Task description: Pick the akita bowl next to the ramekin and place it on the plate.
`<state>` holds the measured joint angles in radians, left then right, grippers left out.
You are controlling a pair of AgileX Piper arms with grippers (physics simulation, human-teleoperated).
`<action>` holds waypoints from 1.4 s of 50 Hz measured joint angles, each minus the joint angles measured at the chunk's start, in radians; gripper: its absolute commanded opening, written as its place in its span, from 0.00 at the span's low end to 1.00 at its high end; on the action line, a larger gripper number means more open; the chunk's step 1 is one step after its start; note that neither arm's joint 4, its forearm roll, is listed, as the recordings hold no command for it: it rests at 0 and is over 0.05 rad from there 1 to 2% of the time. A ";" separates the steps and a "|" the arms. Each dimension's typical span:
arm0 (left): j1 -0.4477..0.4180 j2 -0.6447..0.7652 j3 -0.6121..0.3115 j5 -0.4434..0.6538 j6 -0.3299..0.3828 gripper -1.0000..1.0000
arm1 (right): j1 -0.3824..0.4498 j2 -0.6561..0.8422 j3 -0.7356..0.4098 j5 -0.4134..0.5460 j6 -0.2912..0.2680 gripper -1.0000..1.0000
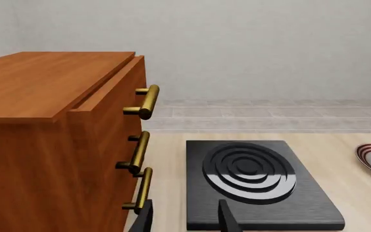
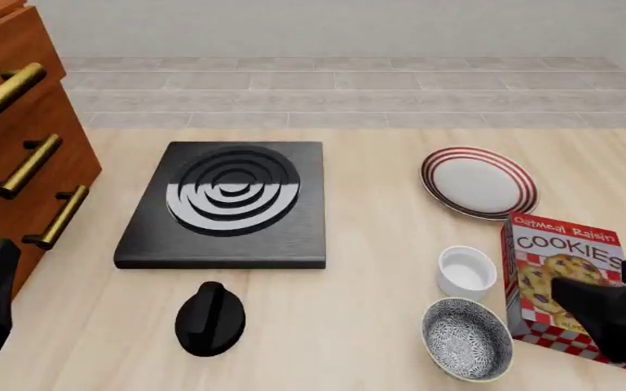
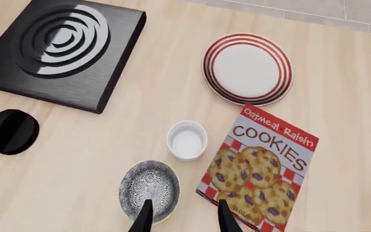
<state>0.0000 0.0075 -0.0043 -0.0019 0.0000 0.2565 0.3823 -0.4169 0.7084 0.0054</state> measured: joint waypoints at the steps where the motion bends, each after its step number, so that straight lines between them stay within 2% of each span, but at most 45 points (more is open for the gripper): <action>1: 0.000 0.000 0.000 0.000 0.000 1.00 | 0.002 0.001 0.002 -0.001 0.002 1.00; 33: 0.000 0.000 0.000 0.000 0.000 1.00 | 0.060 0.047 0.068 -0.046 0.077 1.00; 49: 0.000 0.000 0.000 0.000 0.000 1.00 | 0.076 0.073 0.102 -0.069 0.152 1.00; 70: 0.000 0.000 0.000 0.000 0.000 1.00 | 0.023 0.093 0.137 -0.089 0.189 1.00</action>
<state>0.0000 0.0075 -0.0043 -0.0019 0.0000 0.2799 0.4756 -0.2803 0.6198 0.1947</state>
